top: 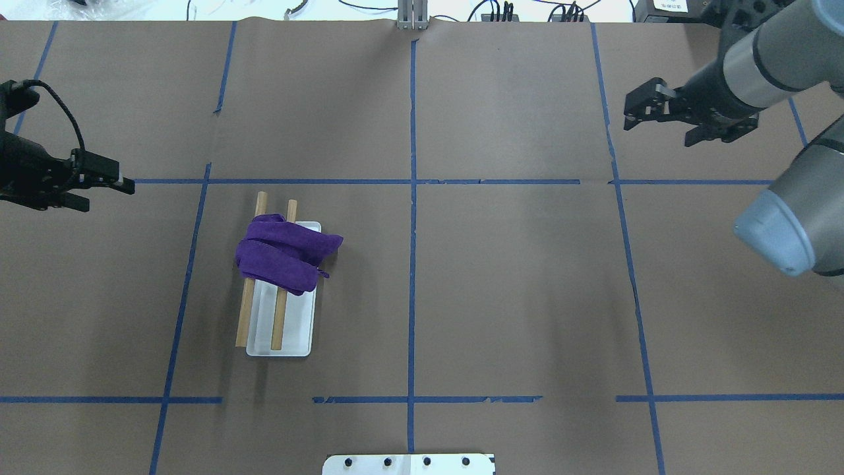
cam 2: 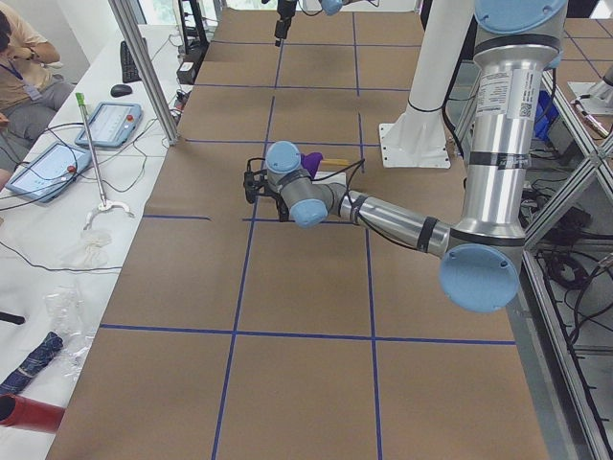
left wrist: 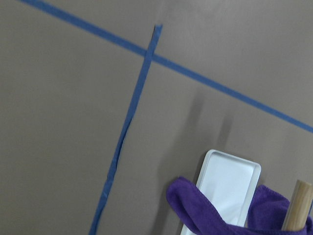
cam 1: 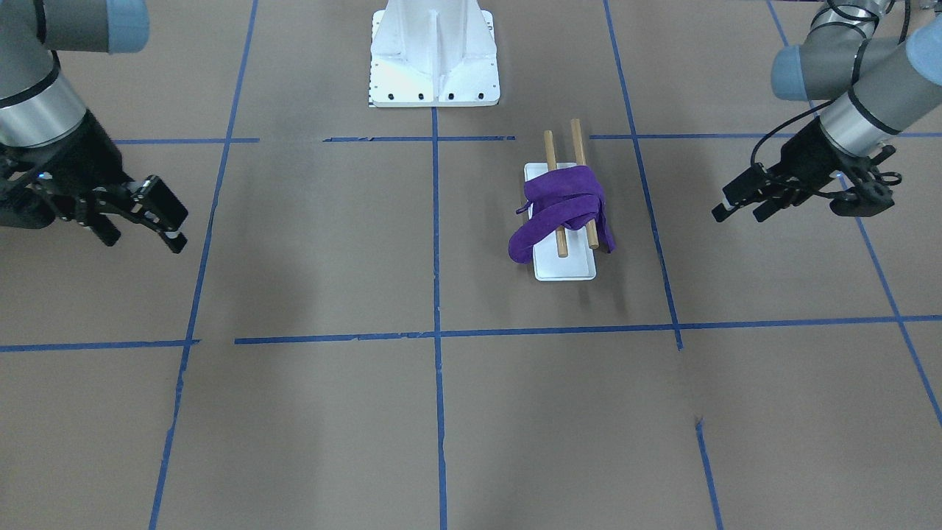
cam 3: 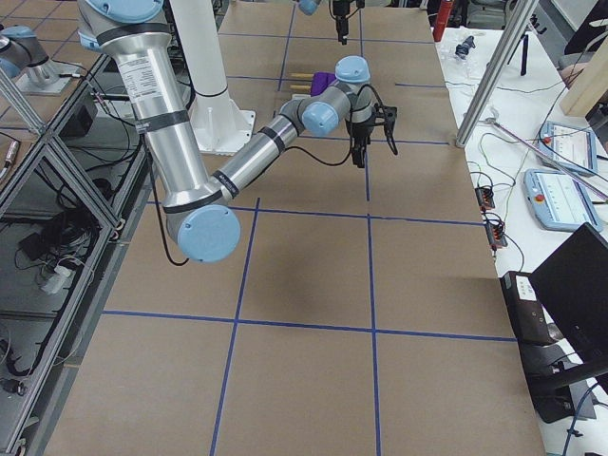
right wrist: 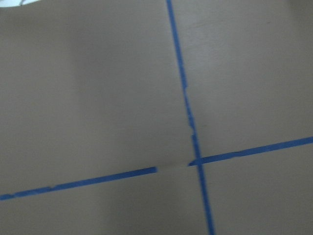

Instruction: Hang towel on rack

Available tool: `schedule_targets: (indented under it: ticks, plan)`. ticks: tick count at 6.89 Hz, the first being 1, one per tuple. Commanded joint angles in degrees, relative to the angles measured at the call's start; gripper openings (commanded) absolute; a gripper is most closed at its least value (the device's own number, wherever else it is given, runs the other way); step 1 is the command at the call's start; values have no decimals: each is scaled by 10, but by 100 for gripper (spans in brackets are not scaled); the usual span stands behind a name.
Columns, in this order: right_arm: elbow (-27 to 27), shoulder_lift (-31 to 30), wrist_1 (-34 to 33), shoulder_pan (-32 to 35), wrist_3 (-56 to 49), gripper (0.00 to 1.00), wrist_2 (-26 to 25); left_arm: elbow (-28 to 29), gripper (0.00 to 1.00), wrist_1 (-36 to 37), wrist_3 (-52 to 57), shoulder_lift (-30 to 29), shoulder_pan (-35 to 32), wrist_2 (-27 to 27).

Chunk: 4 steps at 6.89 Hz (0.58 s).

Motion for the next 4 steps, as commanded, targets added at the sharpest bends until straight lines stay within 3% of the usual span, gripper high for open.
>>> schedule_targets:
  ticks: [1, 2, 4]
  plan:
    - [-4, -116, -6, 82, -261, 100, 22, 57, 100, 3, 242, 28, -96, 3]
    - [-27, -153, -5, 128, -349, 100, 51, 95, 100, 6, 352, 34, -147, 2]
    - [-143, -171, -2, 233, -595, 100, 117, 162, 100, 38, 567, 35, -201, 2]
